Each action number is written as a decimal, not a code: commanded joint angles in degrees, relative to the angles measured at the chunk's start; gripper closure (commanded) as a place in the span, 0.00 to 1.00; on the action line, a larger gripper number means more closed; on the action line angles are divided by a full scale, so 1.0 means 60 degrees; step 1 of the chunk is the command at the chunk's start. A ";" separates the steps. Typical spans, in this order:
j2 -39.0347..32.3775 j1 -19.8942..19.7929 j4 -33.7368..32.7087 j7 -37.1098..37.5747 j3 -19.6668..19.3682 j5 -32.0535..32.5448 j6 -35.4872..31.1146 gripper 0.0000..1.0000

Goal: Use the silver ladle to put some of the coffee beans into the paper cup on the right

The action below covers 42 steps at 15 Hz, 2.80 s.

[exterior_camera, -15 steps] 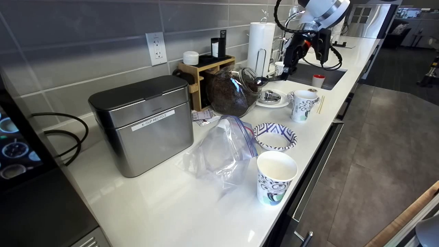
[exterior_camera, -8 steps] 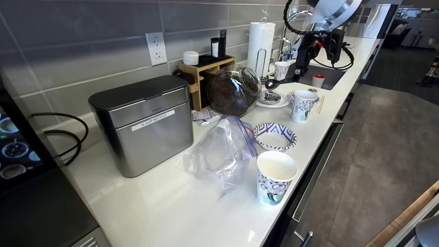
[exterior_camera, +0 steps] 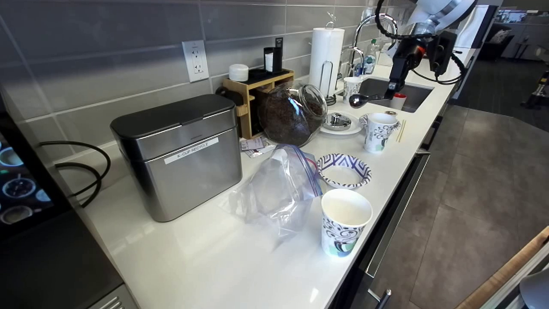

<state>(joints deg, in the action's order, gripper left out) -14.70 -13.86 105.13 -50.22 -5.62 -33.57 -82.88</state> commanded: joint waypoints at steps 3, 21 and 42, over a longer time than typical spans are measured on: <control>0.0574 -0.0112 0.0373 -0.0513 -0.0290 0.0506 0.0024 0.99; 0.0934 -0.0060 0.0436 -0.0757 -0.0522 0.2210 -0.0367 0.99; 0.1821 0.0539 0.1116 -0.0606 -0.0259 0.4039 -0.2194 0.99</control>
<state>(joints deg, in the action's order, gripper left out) -6.93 -11.54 108.02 -54.09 -7.46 -11.73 -92.60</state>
